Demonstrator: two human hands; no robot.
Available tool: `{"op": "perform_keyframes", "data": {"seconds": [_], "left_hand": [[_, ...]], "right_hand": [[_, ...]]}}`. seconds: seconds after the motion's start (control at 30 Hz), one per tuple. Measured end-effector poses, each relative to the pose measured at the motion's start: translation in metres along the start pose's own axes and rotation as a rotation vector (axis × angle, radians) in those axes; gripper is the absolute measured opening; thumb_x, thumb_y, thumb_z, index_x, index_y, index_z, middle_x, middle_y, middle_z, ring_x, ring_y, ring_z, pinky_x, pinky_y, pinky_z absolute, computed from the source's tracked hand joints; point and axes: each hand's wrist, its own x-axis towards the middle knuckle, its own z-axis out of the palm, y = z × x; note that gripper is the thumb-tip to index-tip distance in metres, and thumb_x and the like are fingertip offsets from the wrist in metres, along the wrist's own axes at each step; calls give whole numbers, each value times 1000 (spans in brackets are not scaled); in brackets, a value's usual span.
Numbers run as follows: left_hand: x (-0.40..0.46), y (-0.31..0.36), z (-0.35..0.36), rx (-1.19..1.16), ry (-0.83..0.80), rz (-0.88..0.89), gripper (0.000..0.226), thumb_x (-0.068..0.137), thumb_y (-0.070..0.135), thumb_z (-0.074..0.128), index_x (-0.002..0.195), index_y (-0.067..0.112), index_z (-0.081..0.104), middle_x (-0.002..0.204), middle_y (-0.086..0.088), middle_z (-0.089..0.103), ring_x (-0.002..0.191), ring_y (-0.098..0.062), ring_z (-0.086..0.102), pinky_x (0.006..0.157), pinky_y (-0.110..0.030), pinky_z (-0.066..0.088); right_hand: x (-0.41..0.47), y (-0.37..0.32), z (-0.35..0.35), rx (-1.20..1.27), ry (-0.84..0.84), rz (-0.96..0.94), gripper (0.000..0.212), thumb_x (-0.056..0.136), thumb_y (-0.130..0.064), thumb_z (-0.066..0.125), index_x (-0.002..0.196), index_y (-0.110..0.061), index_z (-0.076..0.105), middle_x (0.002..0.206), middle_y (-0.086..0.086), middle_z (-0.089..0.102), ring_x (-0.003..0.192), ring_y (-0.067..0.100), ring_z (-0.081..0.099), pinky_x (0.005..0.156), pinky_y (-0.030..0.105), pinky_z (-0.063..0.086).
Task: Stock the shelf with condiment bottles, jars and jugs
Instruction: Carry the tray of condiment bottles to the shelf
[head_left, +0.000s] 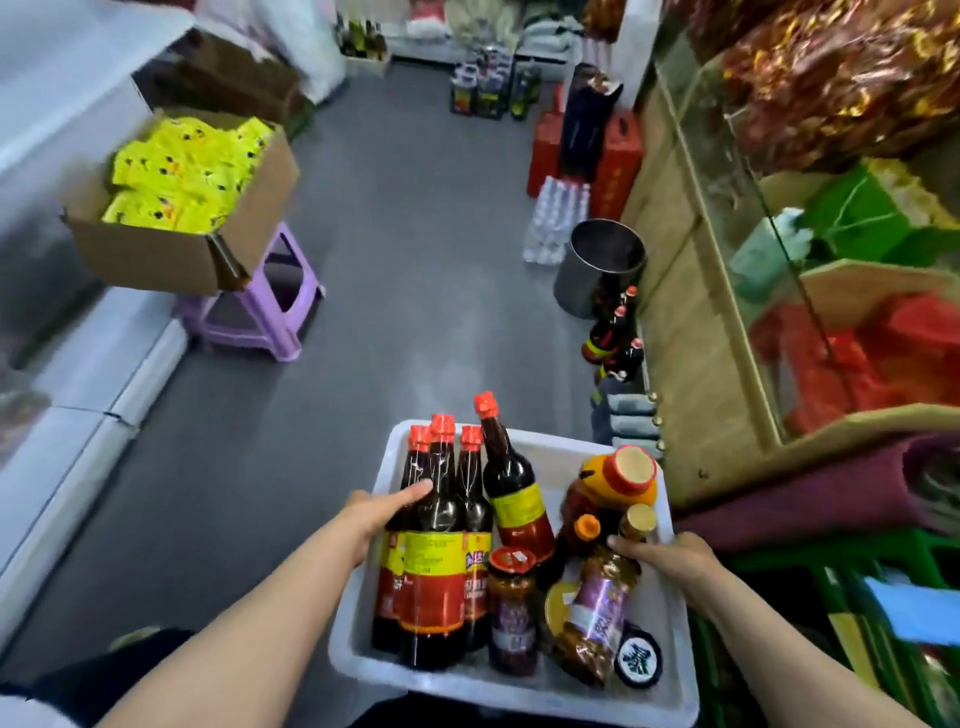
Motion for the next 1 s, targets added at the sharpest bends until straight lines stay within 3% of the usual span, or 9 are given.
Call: {"op": "perform_keyframes", "data": {"seconds": [0.17,0.33,0.53,0.63,0.8,0.9,1.0], "left_hand": [[61,99,-13,-44,36,2,135,32,61,87,142,0,37,146,-18,46,132,-34,46,104,-44,42],[131,194,-23,-77,76,-4,125,40,57,87,139,-1,40,140,-18,52,127,-33,51,90,-38,42],[211,312,-36,-149,157,1,109,56,49,88,140,-3,41,141,-20,50,129,-33,49,96,-38,41],[247,375,-44,-176,176,2,109,51,53,88,136,-2,47,139,-19,54,128,-32,51,92,-35,39],[316,483,-61,-189,163,3,130,31,64,85,138,2,46,144,-16,50,131,-32,47,104,-43,38],[370,553,-74,-170,132,5,129,34,65,85,139,4,44,145,-15,48,132,-32,46,104,-45,38],[427,629,-90,-150,30,1,128,38,66,83,143,8,40,151,-14,41,138,-32,40,109,-46,34]], "right_hand": [[74,-108,-2,-63,30,-9,98,46,-57,94,118,1,59,107,11,64,94,27,62,80,35,52],[158,-223,-2,-166,-11,-1,118,45,-64,90,132,2,49,130,17,56,101,27,55,79,32,43],[246,-378,-10,-251,-39,-35,114,43,-64,90,128,2,52,116,12,58,91,21,49,76,30,42],[284,-459,-19,-254,-40,-65,106,41,-64,91,119,-1,58,104,6,58,86,20,53,73,30,43],[349,-584,-20,-321,-9,-81,89,41,-65,91,98,-7,54,98,7,60,83,21,56,71,30,45],[393,-653,-17,-324,8,-70,84,44,-62,91,93,-5,55,90,6,61,75,17,56,67,31,45],[426,-722,-12,-315,32,-48,84,47,-63,90,97,-3,58,94,7,62,80,19,57,70,31,44]]}}
